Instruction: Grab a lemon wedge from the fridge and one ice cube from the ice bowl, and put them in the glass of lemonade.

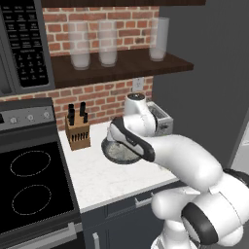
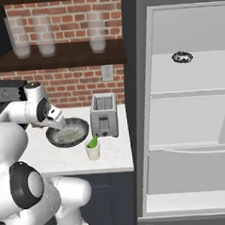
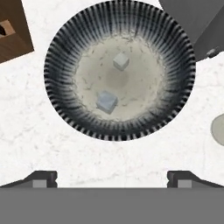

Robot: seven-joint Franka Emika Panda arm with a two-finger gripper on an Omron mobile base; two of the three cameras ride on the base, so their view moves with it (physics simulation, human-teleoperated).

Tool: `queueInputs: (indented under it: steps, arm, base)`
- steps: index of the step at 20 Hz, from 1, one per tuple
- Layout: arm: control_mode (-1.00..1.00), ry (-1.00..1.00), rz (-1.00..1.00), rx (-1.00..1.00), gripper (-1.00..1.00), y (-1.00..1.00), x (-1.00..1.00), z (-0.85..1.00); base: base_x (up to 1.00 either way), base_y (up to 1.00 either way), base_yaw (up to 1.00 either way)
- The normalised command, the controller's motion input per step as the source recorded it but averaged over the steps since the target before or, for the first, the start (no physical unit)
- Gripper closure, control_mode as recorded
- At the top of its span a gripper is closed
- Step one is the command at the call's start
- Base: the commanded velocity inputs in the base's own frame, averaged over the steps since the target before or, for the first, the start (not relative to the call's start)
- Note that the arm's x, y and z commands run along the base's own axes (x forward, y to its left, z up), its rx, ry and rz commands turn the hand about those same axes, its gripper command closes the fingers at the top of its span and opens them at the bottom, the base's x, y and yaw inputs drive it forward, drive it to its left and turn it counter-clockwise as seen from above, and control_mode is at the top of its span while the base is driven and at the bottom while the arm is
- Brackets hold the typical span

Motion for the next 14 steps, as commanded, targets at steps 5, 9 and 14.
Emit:
queueInputs:
  steps: [5,9,14]
  arm:
    - [-1.0,0.19,0.0,-0.01,-1.0,-0.05,0.45,-0.17]
    - [-1.0,-0.02,0.04,0.02,-1.0,0.0,0.29,-0.32]
    - [-1.0,-0.02,0.11,-0.01,-1.0,0.14,0.08,-0.71]
  base:
    - [0.0,0.0,0.0]
    - [0.0,0.0,0.0]
    - [0.0,0.0,0.0]
